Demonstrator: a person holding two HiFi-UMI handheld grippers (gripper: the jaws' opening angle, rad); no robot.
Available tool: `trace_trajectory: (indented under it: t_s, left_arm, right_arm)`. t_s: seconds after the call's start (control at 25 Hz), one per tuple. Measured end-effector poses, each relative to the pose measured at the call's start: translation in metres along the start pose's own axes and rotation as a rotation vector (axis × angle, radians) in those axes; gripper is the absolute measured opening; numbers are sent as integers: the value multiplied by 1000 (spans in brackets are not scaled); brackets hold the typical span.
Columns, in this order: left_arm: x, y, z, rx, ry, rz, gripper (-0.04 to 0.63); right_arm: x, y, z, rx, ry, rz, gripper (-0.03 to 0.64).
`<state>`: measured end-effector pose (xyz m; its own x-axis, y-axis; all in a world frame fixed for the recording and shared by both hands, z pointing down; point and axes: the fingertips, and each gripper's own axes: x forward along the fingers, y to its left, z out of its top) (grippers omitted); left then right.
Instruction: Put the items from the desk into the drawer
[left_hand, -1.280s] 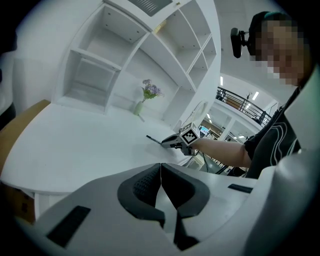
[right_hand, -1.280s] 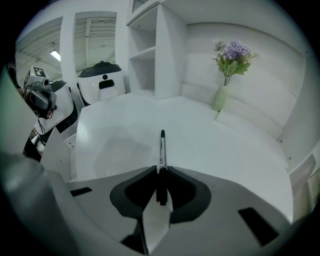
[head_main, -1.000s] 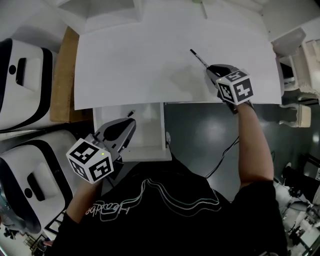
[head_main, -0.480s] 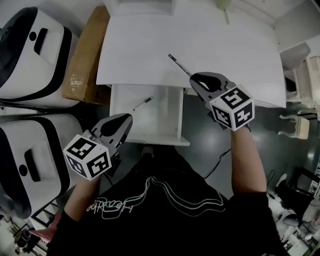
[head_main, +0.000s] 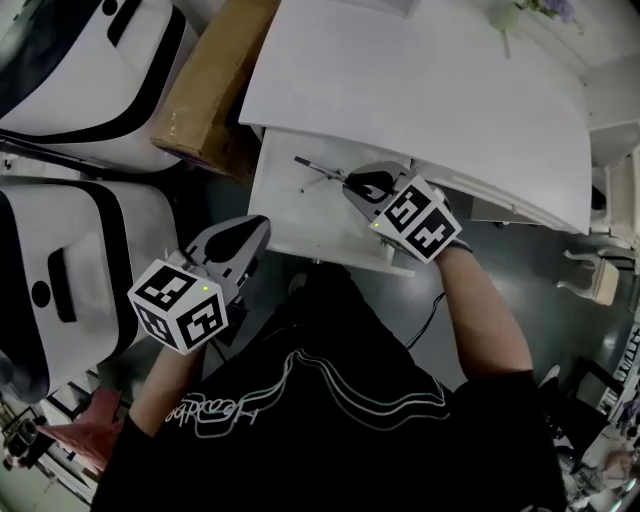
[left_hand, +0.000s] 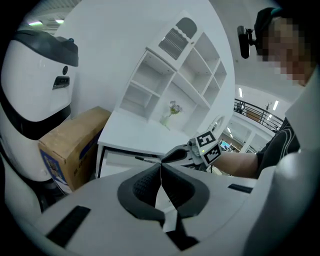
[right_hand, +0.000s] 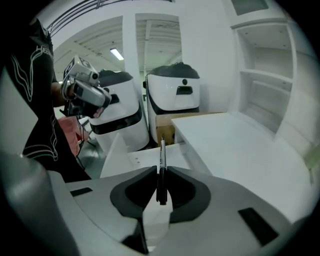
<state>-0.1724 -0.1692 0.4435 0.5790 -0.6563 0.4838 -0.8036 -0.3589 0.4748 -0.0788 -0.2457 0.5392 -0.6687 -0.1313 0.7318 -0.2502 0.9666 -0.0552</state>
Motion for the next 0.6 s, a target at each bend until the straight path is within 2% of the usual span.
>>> trace_trajectory:
  t_s: [0.2, 0.4, 0.6]
  left_arm:
    - [-4, 21, -9, -36, 5, 35, 21]
    - [0, 46, -12, -77, 20, 91, 21]
    - [4, 68, -13, -130, 16, 128, 21]
  right_arm:
    - [66, 12, -42, -162, 172, 60, 80]
    - [124, 15, -94, -252, 343, 154, 80]
    - [168, 14, -117, -316, 428, 190, 80]
